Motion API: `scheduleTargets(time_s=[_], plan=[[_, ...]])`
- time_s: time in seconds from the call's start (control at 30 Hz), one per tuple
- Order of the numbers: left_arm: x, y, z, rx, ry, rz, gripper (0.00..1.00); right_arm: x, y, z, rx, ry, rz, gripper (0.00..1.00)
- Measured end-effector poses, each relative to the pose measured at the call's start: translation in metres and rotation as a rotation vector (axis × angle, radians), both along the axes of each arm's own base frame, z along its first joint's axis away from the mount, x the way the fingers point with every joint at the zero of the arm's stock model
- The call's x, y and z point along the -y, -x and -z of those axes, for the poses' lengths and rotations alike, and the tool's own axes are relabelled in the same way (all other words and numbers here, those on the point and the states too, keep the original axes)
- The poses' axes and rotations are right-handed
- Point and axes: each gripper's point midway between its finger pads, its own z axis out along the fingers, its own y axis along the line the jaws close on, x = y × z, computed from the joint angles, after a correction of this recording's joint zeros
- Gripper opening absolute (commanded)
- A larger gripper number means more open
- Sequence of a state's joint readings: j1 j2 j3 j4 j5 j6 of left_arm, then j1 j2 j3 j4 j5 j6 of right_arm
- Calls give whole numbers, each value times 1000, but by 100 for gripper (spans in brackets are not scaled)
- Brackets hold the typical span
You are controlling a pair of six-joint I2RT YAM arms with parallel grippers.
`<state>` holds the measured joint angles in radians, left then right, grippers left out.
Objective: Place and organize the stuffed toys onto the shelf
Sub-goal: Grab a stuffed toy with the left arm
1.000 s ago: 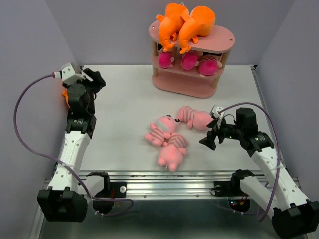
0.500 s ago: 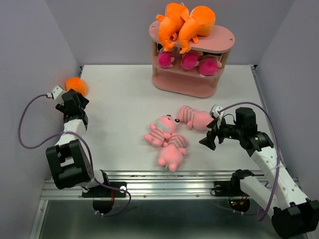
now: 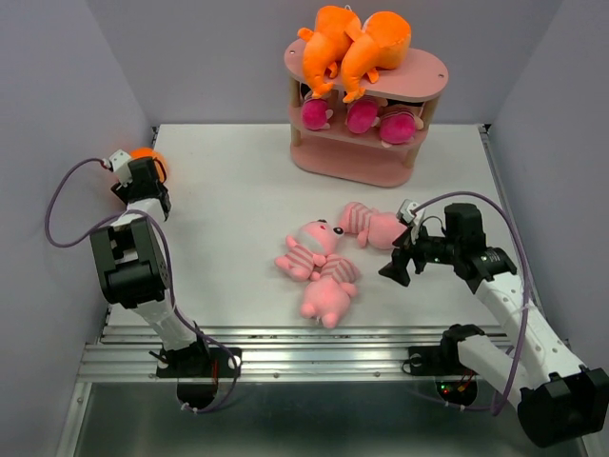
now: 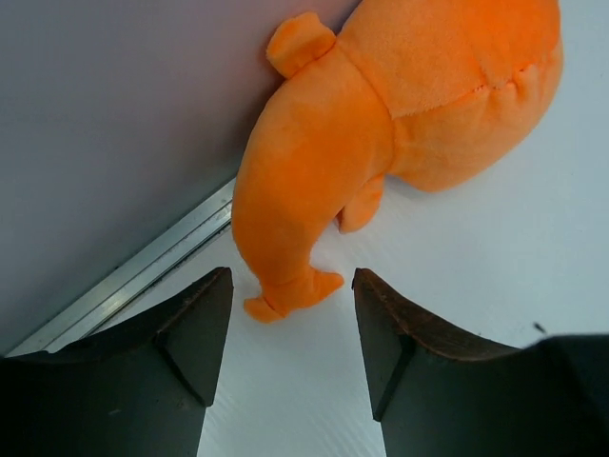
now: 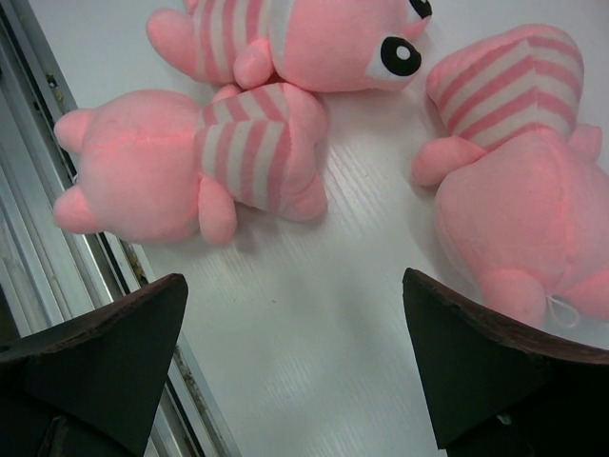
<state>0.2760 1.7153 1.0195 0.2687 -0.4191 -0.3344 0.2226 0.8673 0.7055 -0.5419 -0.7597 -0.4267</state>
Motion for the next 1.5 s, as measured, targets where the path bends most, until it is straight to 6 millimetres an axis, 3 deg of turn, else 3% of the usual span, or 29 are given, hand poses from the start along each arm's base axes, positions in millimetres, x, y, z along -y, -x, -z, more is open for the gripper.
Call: scheduleTargets(time_s=[0.17, 0.43, 0.6, 0.7, 0.77, 0.8, 1.2, 1.3, 1.5], plan=[[-1, -20, 13, -72, -23, 26, 65, -1, 0, 5, -20, 2, -7, 100], [-2, -33, 22, -134, -18, 26, 63, -4, 2, 2, -10, -12, -34, 100], [-4, -31, 50, -223, 5, 8, 57, -4, 3, 0, -2, -15, -41, 100], [-3, -24, 64, -267, 22, 1, 49, -4, 3, 0, -2, -15, -41, 100], [-5, -21, 70, -283, 28, -5, 33, -4, 3, 0, 0, -16, -42, 100], [-6, -19, 71, -290, 30, -7, 19, -4, 4, -1, 1, -17, -42, 100], [-5, -18, 72, -301, 45, 43, 0, -2, 2, -1, 2, -18, -32, 100], [11, -23, 69, -269, 92, 129, 0, -2, 2, -1, 2, -18, -32, 100], [72, -29, 42, -163, 200, 343, 0, -2, 3, -3, 11, -20, -32, 100]])
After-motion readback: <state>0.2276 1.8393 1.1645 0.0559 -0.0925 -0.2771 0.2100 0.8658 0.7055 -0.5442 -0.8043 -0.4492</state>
